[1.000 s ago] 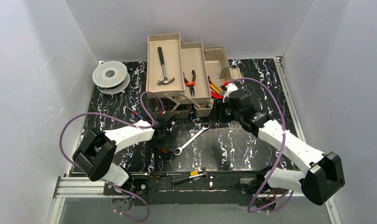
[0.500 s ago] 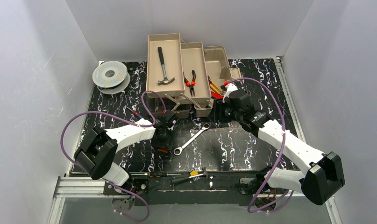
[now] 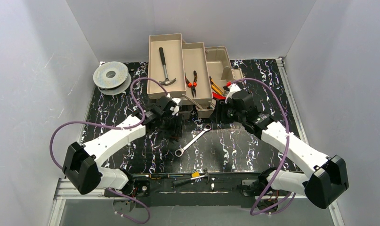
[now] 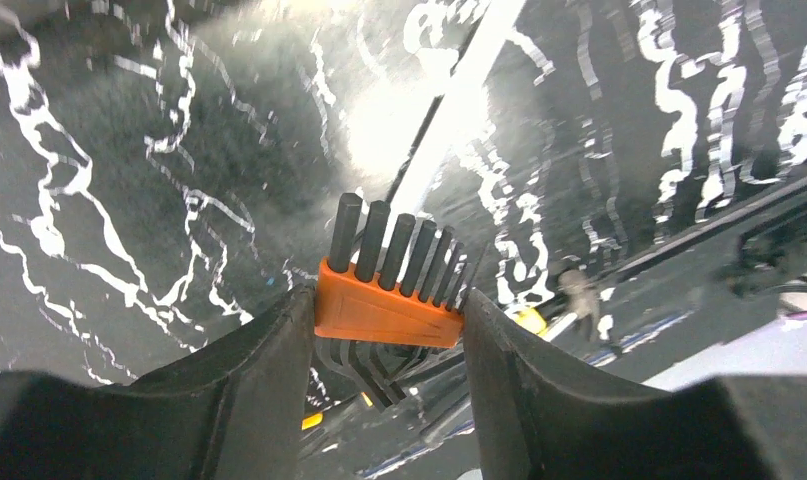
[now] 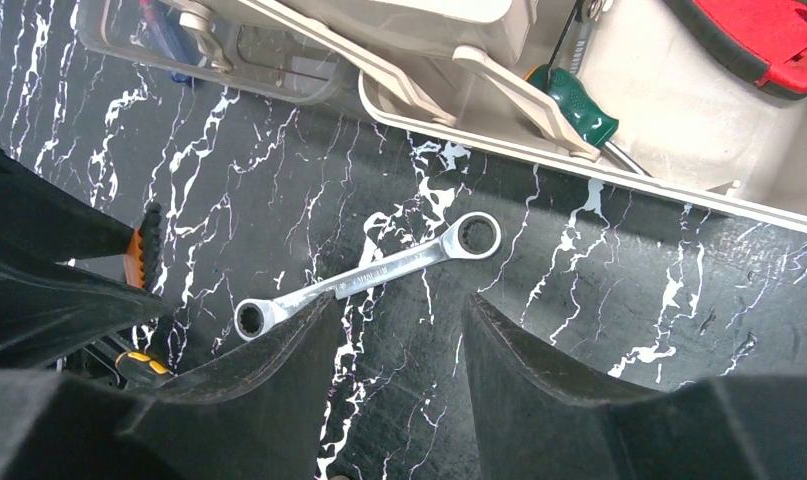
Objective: Pack the tool kit
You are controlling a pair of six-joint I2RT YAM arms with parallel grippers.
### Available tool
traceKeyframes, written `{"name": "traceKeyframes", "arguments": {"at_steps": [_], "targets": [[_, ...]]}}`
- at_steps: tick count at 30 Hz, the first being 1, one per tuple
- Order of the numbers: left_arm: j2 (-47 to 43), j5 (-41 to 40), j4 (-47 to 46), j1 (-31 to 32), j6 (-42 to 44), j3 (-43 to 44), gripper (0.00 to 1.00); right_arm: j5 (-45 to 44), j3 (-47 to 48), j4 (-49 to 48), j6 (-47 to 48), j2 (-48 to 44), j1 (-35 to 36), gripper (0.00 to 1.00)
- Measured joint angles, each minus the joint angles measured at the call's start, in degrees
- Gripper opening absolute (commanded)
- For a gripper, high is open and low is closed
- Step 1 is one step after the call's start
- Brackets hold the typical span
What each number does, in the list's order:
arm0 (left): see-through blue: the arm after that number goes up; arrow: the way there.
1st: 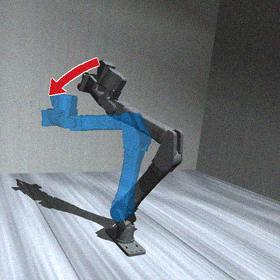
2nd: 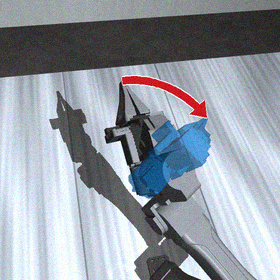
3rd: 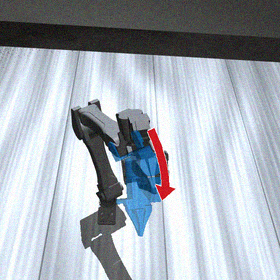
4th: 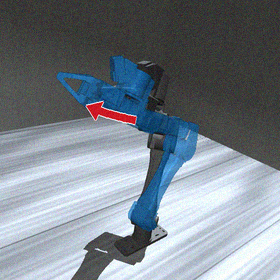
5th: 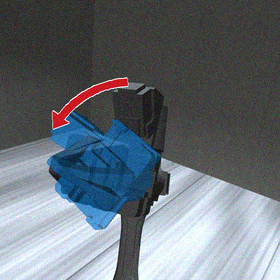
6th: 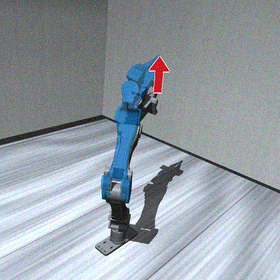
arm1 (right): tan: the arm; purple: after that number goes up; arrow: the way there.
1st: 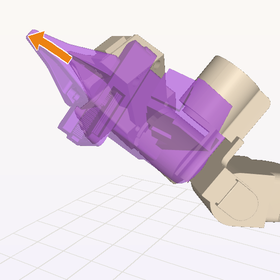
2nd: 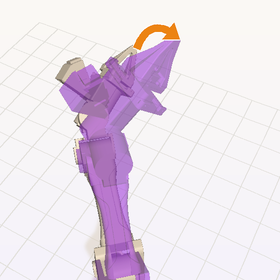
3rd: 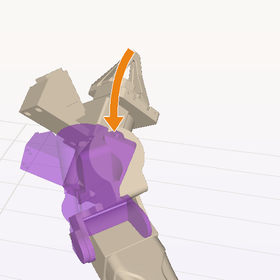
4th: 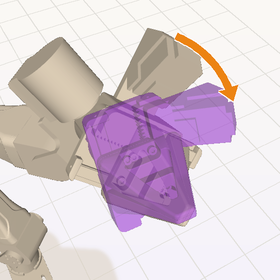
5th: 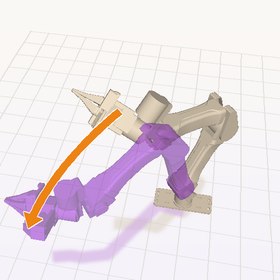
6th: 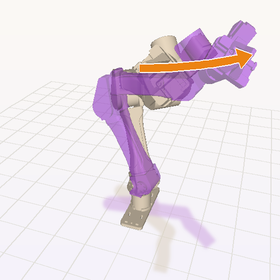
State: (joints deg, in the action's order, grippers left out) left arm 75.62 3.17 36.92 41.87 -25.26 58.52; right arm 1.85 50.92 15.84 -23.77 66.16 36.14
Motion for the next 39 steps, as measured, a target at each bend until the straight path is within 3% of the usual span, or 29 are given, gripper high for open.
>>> {"name": "traceKeyframes", "arguments": {"at_steps": [6, 20, 30, 36, 38, 39], "targets": [[2.43, 0.78, 0.54, 0.0, 0.81, 12.16, 0.1, -3.5, 0.0, 0.42, -0.04, -3.44, 0.0, 0.56], [28.33, 6.35, -1.96, -2.44, 5.27, 46.69, 0.1, -11.12, -0.07, 1.68, 0.35, -11.06, 0.0, 0.55], [46.63, 8.38, -5.43, -10.16, 7.96, 65.6, 0.16, -13.81, -0.07, 2.09, 1.49, -13.41, -0.02, 0.54], [53.47, 8.21, -12.05, -12.5, 9.1, 69.36, 0.18, -14.95, -0.09, 2.09, 1.73, -13.19, -0.02, 0.54], [55.06, 7.61, -13.85, -12.63, 9.85, 70.18, 0.23, -15.14, -0.09, 2.07, 1.73, -13.02, -0.02, 0.54], [55.45, 7.11, -14.5, -12.67, 10.28, 70.36, 0.35, -15.18, -0.09, 2.09, 1.73, -12.92, -0.06, 0.54]]}}
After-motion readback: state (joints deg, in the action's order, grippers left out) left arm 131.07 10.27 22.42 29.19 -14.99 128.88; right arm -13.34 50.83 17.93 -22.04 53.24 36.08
